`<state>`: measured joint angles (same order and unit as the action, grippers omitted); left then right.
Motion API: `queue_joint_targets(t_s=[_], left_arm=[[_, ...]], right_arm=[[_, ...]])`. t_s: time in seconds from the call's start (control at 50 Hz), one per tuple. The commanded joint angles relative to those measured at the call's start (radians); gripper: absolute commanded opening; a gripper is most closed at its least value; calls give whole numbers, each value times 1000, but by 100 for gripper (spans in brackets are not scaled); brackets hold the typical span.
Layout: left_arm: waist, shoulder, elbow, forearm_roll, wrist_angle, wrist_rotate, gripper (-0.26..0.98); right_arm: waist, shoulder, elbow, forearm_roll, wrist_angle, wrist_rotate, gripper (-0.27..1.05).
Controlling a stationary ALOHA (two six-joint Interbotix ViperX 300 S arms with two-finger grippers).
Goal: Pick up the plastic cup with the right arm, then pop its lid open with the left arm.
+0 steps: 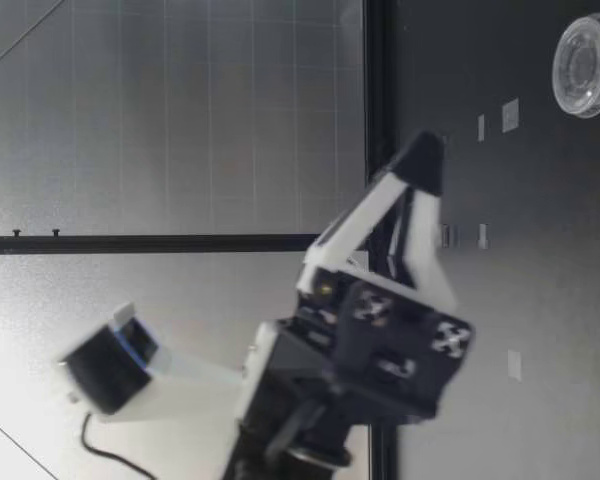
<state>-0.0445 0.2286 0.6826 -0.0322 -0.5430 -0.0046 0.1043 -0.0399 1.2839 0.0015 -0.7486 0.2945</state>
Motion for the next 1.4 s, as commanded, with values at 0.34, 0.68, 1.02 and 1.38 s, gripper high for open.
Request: queue_joint_targets(t_s=[0.34, 0.68, 1.02, 1.38], left_arm=[[-6, 74, -60, 3, -77, 0, -4], [-11, 109, -66, 5, -106, -18, -4], [-15, 137, -81, 5, -110, -18, -4], [-15, 161, -84, 5, -118, -18, -4]], right_arm=[[8, 169, -83, 40, -48, -2, 65], [2, 199, -110, 63, -49, -11, 65], [-3, 216, -126, 72, -61, -26, 65], [-3, 242, -143, 74, -61, -26, 65]])
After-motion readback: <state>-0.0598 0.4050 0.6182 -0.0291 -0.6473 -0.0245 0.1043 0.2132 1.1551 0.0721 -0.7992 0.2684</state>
